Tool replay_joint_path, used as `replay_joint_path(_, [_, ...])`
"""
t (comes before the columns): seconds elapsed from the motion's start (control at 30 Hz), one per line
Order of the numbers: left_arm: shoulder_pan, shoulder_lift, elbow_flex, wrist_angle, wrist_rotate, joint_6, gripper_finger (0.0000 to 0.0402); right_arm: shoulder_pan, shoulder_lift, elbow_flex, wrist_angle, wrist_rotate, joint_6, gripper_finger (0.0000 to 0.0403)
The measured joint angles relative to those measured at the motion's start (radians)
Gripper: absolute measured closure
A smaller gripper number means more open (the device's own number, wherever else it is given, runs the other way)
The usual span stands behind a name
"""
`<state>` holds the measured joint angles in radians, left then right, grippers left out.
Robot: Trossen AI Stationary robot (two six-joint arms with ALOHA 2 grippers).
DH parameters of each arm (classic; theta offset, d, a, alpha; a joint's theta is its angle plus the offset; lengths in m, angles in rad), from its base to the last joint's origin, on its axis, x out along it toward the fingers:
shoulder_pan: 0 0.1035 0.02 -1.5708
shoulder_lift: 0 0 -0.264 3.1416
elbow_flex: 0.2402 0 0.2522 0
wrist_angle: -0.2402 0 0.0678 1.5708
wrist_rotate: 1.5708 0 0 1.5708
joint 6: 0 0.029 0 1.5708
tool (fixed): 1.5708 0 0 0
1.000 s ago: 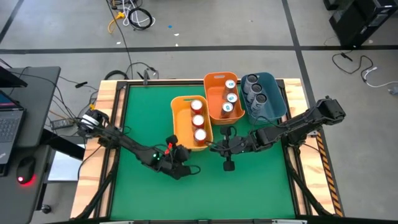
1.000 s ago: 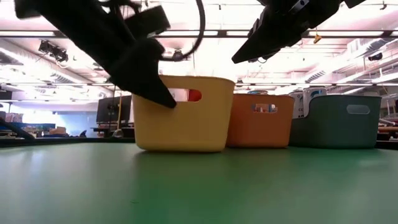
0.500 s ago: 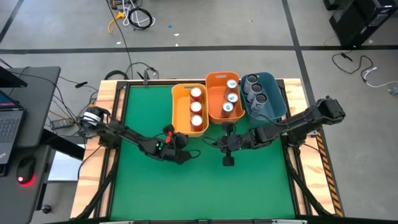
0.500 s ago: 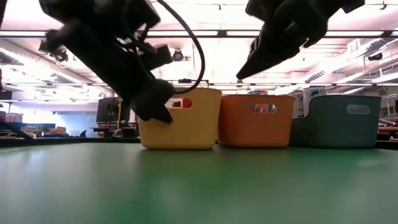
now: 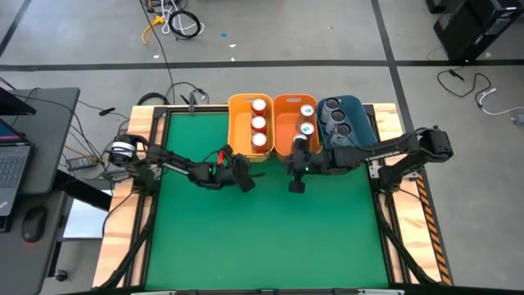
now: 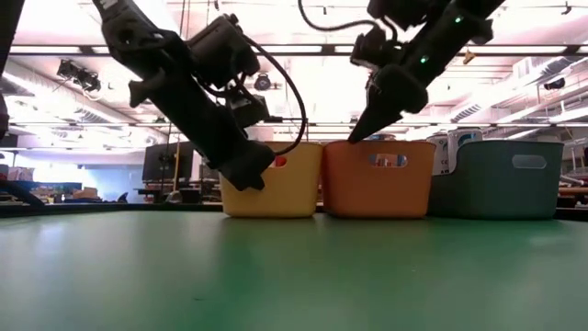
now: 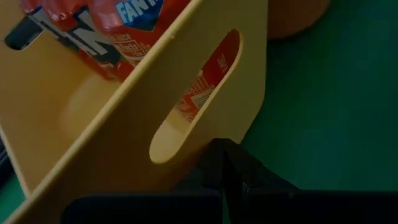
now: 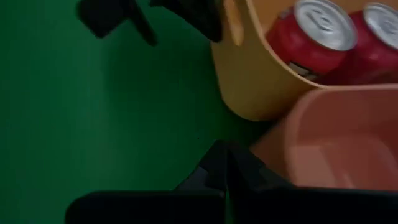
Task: Sort soda cans
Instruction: Move the yellow bin beside the orange bin, then adjust the orange bin, then adjust the blue bin
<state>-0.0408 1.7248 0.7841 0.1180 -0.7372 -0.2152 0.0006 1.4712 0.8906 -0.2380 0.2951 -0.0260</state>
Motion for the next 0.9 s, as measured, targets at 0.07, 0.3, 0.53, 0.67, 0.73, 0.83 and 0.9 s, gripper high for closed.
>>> replay_joint_path(0.07, [0.024,0.000,0.000,0.006,0.006,0.020,0.0401,-0.035,0.000,0.000,0.003,0.000,-0.022,0.0403])
replay_joint_path(0.3, [0.063,-0.001,-0.001,0.047,0.063,0.075,0.0401,-0.141,0.000,0.000,0.006,-0.075,-0.102,0.0403])
replay_joint_path(0.53, [0.066,-0.023,-0.002,0.064,0.103,0.109,0.0401,-0.088,-0.138,0.000,-0.145,-0.111,-0.124,0.0403])
replay_joint_path(0.67, [0.066,-0.037,-0.002,0.064,0.112,0.131,0.0401,-0.033,-0.265,0.000,-0.319,-0.061,-0.010,0.0403])
replay_joint_path(0.73, [0.066,-0.040,-0.002,0.064,0.112,0.132,0.0401,-0.019,-0.311,0.000,-0.433,-0.053,0.083,0.0403])
replay_joint_path(0.83, [0.056,-0.051,-0.002,0.058,0.109,0.133,0.0401,-0.007,-0.339,-0.002,-0.614,-0.053,0.222,0.0403])
replay_joint_path(0.9, [0.047,-0.066,-0.001,0.049,0.104,0.133,0.0401,0.000,-0.342,-0.010,-0.715,-0.053,0.283,0.0403])
